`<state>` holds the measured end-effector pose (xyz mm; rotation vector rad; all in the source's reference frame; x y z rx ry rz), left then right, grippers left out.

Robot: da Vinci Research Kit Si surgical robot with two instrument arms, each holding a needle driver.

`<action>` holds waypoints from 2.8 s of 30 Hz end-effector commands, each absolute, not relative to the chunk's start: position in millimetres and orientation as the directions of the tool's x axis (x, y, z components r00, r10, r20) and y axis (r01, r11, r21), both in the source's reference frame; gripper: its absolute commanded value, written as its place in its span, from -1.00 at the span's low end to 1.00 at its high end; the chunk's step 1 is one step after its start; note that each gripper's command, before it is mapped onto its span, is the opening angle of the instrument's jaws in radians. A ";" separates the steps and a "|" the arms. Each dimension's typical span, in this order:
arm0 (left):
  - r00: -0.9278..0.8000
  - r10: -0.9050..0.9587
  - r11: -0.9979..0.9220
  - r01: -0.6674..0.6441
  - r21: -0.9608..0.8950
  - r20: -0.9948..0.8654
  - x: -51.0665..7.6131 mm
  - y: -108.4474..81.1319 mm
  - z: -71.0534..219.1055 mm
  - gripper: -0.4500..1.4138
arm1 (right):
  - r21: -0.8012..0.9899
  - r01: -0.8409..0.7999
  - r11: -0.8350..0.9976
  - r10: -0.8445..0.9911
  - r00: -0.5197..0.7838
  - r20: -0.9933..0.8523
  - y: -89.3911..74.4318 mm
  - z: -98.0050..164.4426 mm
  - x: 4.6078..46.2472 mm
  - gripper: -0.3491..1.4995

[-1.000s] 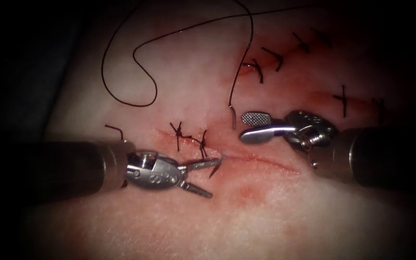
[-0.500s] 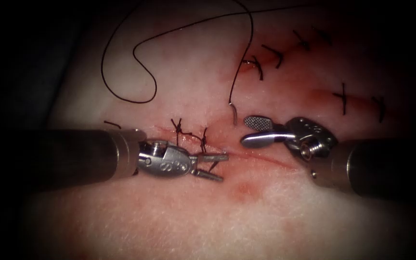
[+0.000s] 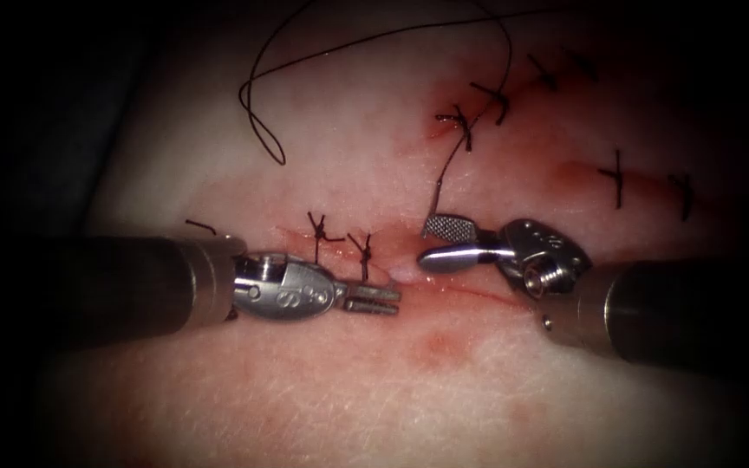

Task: Wound Closure
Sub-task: Push needle through tissue on top of incision

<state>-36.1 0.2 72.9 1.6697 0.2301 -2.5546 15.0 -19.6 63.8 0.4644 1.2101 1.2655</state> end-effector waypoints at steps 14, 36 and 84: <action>-0.324 0.486 -0.792 0.229 -0.566 -0.812 -35.6 0.5 68.5 -1.00 | 0.835 -0.456 0.308 0.895 -0.157 -0.417 -20.6 64.1 15.0 0.31; -0.467 0.346 -0.904 0.065 -0.422 -0.814 -35.2 -4.3 70.5 0.14 | 0.682 -0.699 0.216 0.828 -0.240 -0.507 -16.8 60.4 15.2 0.40; -0.508 0.188 -0.968 0.048 -0.245 -0.841 -32.4 -3.6 73.8 -0.13 | 0.885 -0.461 0.063 0.924 -0.308 -0.226 -21.4 62.4 19.2 0.62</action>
